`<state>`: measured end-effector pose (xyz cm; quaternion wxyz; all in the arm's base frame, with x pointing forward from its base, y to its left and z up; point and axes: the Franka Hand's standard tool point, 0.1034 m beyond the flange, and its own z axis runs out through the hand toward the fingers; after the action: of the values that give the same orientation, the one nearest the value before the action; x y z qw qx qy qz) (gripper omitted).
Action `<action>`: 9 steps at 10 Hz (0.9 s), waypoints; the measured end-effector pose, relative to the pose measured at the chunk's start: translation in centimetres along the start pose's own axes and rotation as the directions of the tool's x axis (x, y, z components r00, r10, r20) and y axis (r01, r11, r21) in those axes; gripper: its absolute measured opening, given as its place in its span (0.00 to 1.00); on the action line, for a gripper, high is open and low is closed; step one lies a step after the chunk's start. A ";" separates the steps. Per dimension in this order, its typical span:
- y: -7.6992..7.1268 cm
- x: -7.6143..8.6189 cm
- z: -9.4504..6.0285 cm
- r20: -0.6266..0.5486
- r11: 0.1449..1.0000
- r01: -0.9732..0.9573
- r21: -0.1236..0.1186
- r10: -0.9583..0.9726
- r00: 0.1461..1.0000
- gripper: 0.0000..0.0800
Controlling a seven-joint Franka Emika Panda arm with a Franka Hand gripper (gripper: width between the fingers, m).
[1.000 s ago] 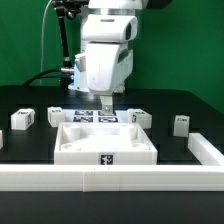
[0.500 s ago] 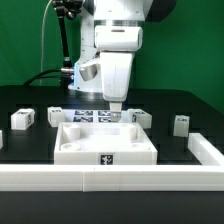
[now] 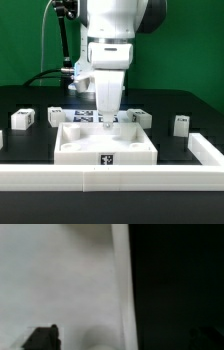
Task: Assemble one leg
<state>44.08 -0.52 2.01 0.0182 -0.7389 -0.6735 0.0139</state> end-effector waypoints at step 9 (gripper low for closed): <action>-0.1 -0.3 1.4 -0.004 1.000 -0.014 0.021 0.014 1.000 0.09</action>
Offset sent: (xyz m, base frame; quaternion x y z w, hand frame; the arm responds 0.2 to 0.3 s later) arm 0.0048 0.0062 -0.0014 0.0012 0.0174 0.0213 0.9996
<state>43.90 -0.79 0.66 0.0272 -0.7434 -0.6680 0.0199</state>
